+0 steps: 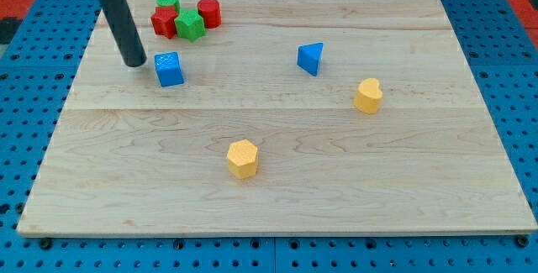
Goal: Move the blue triangle to the group of blocks
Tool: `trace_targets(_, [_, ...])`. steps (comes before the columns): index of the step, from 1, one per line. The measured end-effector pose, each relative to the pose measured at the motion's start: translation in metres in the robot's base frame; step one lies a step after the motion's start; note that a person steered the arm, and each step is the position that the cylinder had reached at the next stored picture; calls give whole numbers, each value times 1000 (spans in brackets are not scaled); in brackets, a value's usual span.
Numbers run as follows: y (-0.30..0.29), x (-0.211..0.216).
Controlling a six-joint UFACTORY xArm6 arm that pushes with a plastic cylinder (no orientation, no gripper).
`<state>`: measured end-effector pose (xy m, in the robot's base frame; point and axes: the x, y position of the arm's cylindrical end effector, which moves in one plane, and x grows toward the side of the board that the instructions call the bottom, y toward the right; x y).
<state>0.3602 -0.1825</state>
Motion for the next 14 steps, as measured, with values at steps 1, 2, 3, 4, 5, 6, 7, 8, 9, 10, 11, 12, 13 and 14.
trace_targets(1, [83, 1])
trace_targets(2, [129, 12])
trace_targets(3, [191, 22])
trace_targets(4, [266, 16])
trace_targets(5, [287, 1])
trace_targets(6, [234, -21])
trace_targets(7, [166, -44])
trace_targets(8, [182, -53])
trace_targets(9, [231, -43])
trace_targets(10, [238, -50])
trace_targets(11, [220, -73])
trace_targets(12, [182, -86])
trace_targets(13, [146, -90])
trace_targets(14, [130, -110])
